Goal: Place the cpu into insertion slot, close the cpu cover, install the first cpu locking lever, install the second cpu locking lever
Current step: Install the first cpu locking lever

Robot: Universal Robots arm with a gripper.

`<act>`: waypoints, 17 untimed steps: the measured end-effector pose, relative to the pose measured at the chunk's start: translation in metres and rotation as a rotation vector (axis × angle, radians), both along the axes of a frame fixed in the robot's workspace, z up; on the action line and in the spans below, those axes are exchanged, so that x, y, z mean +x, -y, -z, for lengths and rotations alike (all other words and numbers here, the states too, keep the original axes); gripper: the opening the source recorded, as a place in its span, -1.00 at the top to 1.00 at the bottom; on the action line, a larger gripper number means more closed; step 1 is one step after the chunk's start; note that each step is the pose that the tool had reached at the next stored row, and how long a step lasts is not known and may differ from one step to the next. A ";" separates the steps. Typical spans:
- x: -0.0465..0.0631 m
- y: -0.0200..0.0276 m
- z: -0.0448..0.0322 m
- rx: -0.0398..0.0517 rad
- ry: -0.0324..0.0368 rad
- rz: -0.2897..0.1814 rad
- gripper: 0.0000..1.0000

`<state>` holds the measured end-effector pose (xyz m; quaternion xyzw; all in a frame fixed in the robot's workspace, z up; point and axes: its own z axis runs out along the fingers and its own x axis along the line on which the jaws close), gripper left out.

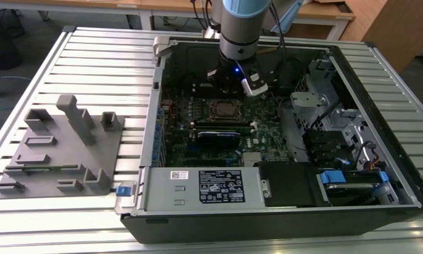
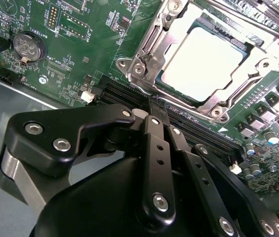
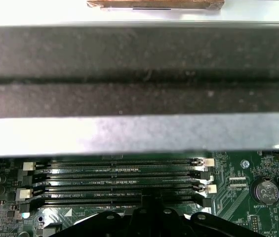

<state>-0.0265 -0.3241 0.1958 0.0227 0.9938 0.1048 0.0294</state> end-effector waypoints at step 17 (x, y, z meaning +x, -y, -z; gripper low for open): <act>0.000 0.0000 -0.0109 0.0002 0.0001 0.000 0.79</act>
